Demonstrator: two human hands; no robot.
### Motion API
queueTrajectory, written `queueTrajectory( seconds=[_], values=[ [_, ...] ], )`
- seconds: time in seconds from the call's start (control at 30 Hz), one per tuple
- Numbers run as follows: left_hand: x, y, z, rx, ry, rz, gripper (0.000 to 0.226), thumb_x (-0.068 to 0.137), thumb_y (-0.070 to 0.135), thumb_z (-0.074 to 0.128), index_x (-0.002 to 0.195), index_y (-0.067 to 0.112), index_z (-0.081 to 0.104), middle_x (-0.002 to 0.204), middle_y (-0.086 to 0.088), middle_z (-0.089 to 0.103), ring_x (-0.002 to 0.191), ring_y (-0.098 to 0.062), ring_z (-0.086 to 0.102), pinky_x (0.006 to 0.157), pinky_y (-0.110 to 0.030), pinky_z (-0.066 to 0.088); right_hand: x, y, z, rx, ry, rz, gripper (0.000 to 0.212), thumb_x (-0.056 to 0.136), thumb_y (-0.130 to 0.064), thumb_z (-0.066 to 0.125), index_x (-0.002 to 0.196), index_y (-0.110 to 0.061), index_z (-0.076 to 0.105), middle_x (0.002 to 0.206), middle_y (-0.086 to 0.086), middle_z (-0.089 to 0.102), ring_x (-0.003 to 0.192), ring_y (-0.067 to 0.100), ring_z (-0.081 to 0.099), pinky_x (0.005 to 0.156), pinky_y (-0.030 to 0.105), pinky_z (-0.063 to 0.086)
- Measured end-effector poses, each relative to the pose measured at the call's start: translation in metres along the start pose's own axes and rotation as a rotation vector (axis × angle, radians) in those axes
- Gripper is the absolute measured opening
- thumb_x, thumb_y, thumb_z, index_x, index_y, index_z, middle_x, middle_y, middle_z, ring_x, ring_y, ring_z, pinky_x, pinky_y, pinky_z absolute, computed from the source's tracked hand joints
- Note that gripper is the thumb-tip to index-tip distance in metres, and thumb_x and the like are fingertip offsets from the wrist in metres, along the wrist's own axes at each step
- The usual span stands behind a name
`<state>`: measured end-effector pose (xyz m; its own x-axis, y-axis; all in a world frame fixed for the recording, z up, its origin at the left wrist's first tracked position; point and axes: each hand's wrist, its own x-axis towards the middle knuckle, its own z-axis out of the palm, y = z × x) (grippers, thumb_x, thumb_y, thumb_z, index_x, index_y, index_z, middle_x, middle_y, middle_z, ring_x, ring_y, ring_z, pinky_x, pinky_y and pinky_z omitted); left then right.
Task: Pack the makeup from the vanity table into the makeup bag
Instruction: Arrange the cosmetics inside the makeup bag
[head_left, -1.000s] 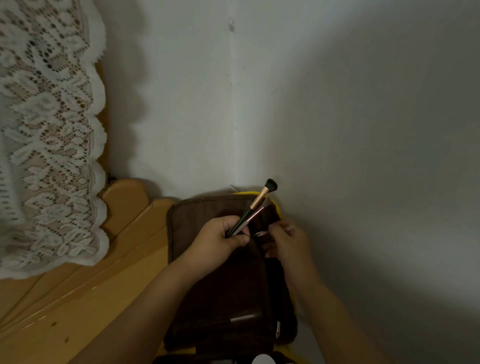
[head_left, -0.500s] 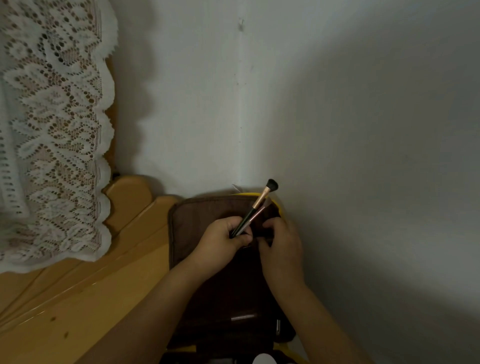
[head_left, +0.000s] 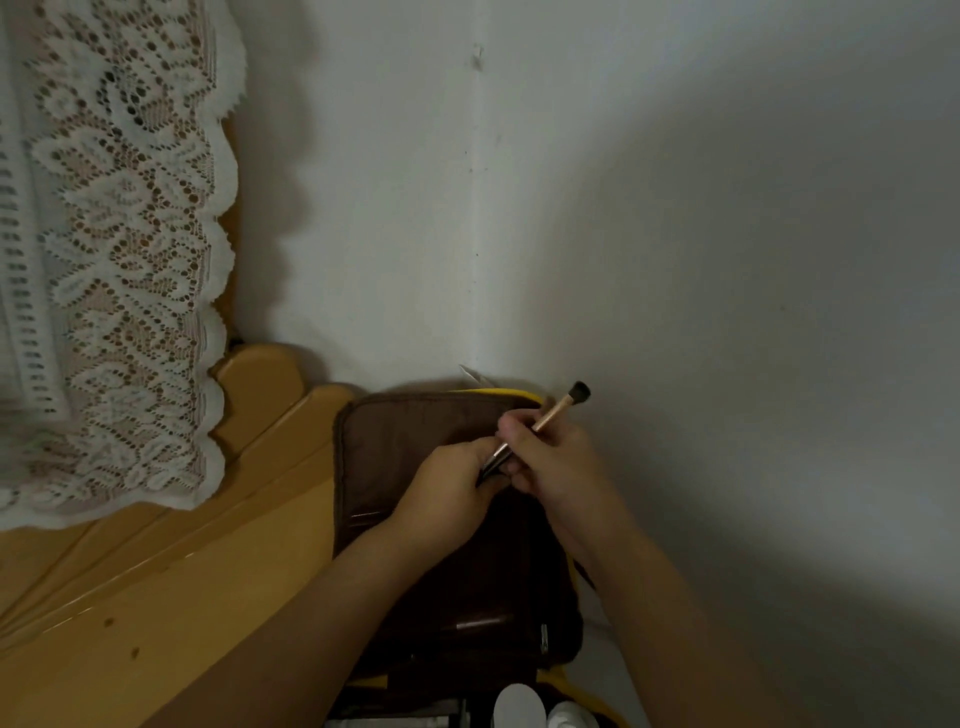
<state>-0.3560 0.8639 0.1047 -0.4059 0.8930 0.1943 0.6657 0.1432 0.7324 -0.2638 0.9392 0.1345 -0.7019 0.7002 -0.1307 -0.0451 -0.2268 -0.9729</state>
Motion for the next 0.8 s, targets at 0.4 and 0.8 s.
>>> queueTrajectory(
  seconds=[0.4, 0.8],
  values=[
    [0.004, 0.001, -0.02, 0.208, -0.056, -0.1, 0.002, 0.083, 0.014, 0.066, 0.083, 0.016, 0.068, 0.072, 0.008, 0.06, 0.048, 0.004, 0.048, 0.05, -0.007, 0.035, -0.052, -0.021, -0.055, 0.06, 0.505, -0.302, 0.016, 0.092, -0.01, 0.053, 0.077, -0.013, 0.06, 0.062, -0.003, 0.068, 0.051, 0.006, 0.062, 0.05, 0.017, 0.054],
    [0.007, -0.001, -0.016, 0.038, 0.057, -0.171, 0.039, 0.082, -0.002, 0.058, 0.062, 0.03, 0.047, 0.063, 0.013, 0.051, 0.062, -0.002, 0.047, 0.058, -0.009, 0.035, -0.064, 0.026, -0.08, -0.13, 0.682, -0.246, 0.006, 0.09, -0.009, 0.056, 0.088, -0.003, 0.055, 0.072, 0.008, 0.062, 0.047, 0.006, 0.059, 0.048, 0.02, 0.054]
  ],
)
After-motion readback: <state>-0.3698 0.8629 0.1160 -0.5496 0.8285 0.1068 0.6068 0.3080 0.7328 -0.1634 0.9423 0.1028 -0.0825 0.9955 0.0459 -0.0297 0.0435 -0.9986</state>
